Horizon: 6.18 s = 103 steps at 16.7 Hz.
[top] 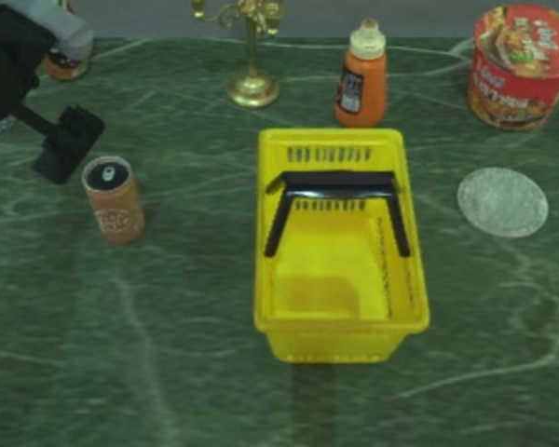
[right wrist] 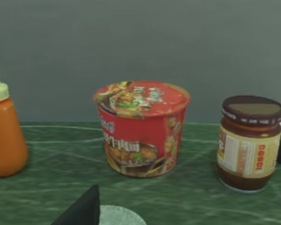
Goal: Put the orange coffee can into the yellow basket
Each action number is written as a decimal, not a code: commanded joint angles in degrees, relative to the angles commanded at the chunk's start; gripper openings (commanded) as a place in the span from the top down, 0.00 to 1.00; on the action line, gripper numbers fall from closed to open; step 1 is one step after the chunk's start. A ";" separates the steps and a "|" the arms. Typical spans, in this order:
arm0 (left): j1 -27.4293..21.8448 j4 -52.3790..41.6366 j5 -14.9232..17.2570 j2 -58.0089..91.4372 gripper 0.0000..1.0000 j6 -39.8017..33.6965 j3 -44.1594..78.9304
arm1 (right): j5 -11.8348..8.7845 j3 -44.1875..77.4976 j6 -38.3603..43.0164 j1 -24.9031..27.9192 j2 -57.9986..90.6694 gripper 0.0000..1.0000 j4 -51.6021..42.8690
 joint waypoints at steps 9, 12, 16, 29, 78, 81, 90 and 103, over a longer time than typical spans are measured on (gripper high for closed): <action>-3.17 -17.34 0.18 31.67 0.00 8.58 26.24 | 0.00 0.00 0.00 0.00 0.00 0.00 0.00; -3.26 -17.70 0.20 32.28 0.00 8.77 26.74 | 0.00 0.00 0.00 0.00 0.00 0.00 0.00; -2.99 -17.37 0.19 32.23 0.00 8.76 26.38 | 0.00 0.00 0.00 0.00 0.00 0.00 0.00; -3.20 -7.55 0.22 34.39 0.15 8.86 18.70 | 0.00 0.00 0.00 0.00 0.00 0.00 0.00; -9.75 94.56 72.53 23.67 1.00 -23.51 -6.60 | 0.00 0.00 0.00 0.00 0.00 0.00 0.00; -9.42 94.46 72.43 23.90 1.00 -23.38 -6.39 | 0.00 0.00 0.00 0.00 0.00 0.00 0.00; -8.48 110.49 72.69 35.40 1.00 -23.76 -10.46 | 0.00 0.00 0.00 0.00 0.00 0.00 0.00; -8.26 113.66 72.63 37.70 0.47 -23.74 -11.45 | 0.00 0.00 0.00 0.00 0.00 0.00 0.00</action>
